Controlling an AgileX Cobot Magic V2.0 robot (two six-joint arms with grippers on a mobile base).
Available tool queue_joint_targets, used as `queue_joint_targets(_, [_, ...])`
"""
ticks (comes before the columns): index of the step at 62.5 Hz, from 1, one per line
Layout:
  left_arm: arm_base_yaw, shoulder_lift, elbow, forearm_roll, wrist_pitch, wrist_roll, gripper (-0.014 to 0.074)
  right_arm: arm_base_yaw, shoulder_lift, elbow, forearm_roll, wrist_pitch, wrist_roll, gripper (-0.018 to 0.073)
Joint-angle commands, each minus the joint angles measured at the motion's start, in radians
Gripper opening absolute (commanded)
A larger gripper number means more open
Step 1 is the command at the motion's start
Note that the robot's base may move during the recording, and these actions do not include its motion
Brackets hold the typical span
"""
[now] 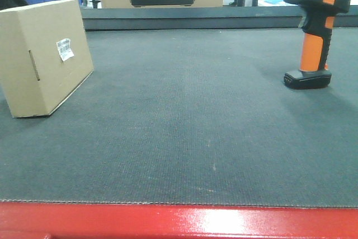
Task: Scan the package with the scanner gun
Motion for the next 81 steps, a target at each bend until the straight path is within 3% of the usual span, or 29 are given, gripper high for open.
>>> queue_joint_targets(1, [0.001, -0.005, 0.002, 0.003, -0.014, -0.005, -0.0111, -0.009, -0.029, 0.054, 0.007, -0.034, -0.014, -0.0162])
queue_joint_targets(71, [0.001, -0.005, 0.002, 0.003, -0.014, -0.005, -0.0111, -0.009, -0.072, 0.075, 0.021, -0.039, -0.007, -0.0162])
queue_joint_targets(81, [0.001, -0.053, 0.055, -0.012, -0.042, -0.002, -0.0111, -0.009, -0.072, 0.075, 0.021, -0.039, -0.007, -0.0162])
